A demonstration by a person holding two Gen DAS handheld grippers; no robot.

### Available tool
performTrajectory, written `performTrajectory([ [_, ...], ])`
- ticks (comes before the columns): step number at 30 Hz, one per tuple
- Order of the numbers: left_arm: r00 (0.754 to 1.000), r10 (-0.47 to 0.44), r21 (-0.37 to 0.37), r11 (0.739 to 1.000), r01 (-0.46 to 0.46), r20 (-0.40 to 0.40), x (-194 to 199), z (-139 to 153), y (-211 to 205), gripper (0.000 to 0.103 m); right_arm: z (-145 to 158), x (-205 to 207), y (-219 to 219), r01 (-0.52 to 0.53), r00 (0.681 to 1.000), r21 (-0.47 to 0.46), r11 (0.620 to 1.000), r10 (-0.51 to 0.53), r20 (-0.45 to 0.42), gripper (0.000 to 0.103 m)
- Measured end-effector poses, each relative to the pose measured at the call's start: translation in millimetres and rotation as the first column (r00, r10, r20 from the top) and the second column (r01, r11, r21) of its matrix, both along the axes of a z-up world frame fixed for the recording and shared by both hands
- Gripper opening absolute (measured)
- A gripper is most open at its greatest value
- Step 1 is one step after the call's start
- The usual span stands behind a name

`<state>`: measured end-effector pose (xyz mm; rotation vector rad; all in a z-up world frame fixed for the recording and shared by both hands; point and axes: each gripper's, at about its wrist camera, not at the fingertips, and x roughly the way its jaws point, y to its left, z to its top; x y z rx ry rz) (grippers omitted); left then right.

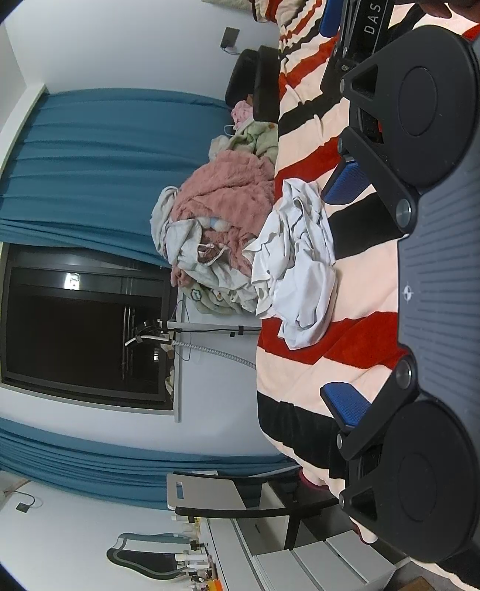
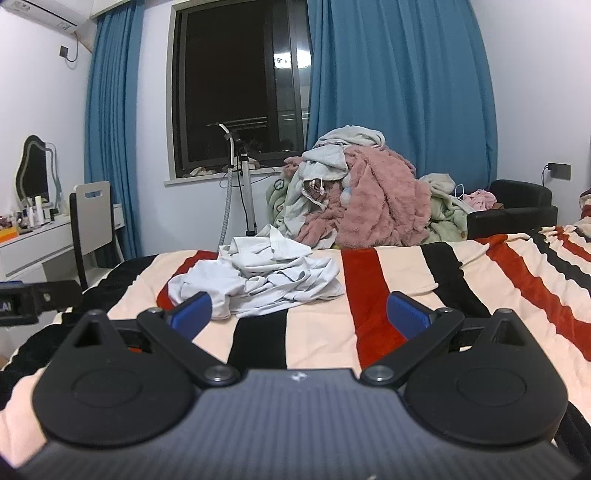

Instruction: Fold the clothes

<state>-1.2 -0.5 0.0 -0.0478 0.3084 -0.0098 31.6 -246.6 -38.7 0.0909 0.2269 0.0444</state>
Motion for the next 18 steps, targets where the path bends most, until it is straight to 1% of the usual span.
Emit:
performTrajectory([
  [6, 1.0, -0.001, 0.006, 1.0, 0.001, -0.015, 0, 0, 0, 0.103, 2, 2, 0, 0.001, 1.0, -0.016, 1.0, -0.002, -0.025, 0.103],
  [8, 1.0, -0.001, 0.004, 1.0, 0.001, -0.017, 2, -1, -1, 0.103, 5, 7, 4, 0.006, 0.999, -0.036, 0.999, -0.007, -0.038, 0.103],
  [11, 1.0, -0.002, 0.004, 1.0, 0.002, -0.006, -4, -1, -1, 0.103, 4, -2, -1, 0.011, 1.0, -0.031, 0.999, -0.011, -0.009, 0.103],
  [12, 1.0, -0.002, 0.005, 1.0, 0.002, -0.005, -4, -1, -2, 0.103, -2, -3, 4, 0.014, 1.0, -0.038, 0.999, -0.014, -0.007, 0.103],
  [18, 1.0, 0.002, 0.011, 1.0, -0.002, -0.003, -4, -3, -4, 0.103, 0, -3, 4, 0.024, 1.0, -0.047, 0.999, -0.024, -0.001, 0.103],
])
